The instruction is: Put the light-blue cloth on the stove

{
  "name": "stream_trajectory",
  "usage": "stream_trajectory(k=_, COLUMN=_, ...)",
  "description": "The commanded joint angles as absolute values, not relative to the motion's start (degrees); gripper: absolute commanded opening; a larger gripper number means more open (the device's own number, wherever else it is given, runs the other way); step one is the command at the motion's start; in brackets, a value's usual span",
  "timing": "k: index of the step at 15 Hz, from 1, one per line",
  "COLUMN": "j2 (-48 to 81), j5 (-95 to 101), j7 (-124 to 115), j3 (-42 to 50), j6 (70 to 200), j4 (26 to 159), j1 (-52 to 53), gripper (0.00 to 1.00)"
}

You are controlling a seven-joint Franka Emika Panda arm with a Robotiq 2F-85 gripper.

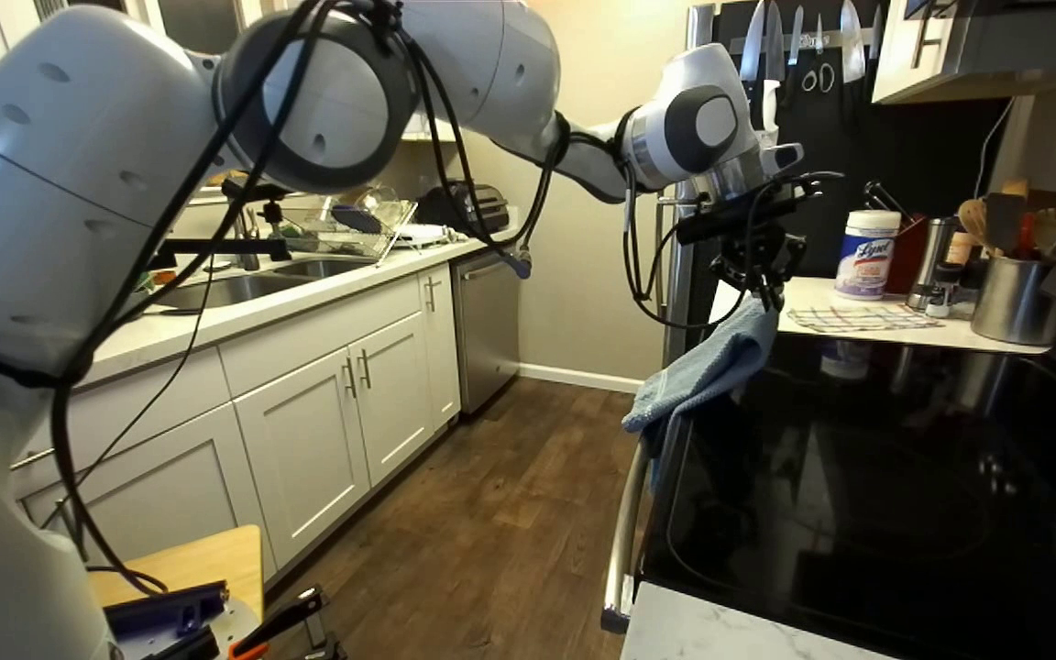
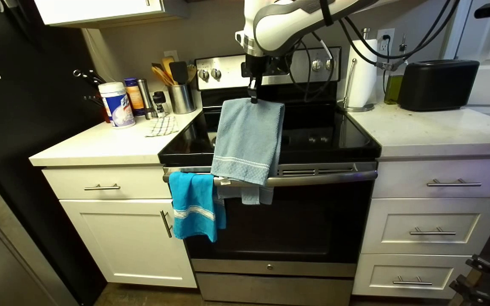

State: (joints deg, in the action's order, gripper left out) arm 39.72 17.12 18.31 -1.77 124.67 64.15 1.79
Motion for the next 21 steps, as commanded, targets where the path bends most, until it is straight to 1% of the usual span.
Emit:
stream_trajectory(k=1, j2=44.25, j5=13.64, j7=23.20, j3=-2.57, j6=124.87, j4=56.82, j1=-0.19, gripper=0.02)
stream_trajectory(k=6, j2=47.40, j5=10.15, j7=26.20, j3=-2.33, j6=123.69, j4=51.89, j1=-3.36, gripper=0.02)
stream_trajectory(k=15, j2=48.47, j5=10.23, j7=27.94, j3=-2.92, j6=123.05, j4=48.76, j1=-10.51, gripper=0.02)
stream_trajectory(k=21, j2=49.28, j5=10.65, j7=28.85, j3=-3.27, j6=122.22, j4=46.21, j1=-12.37, gripper=0.02)
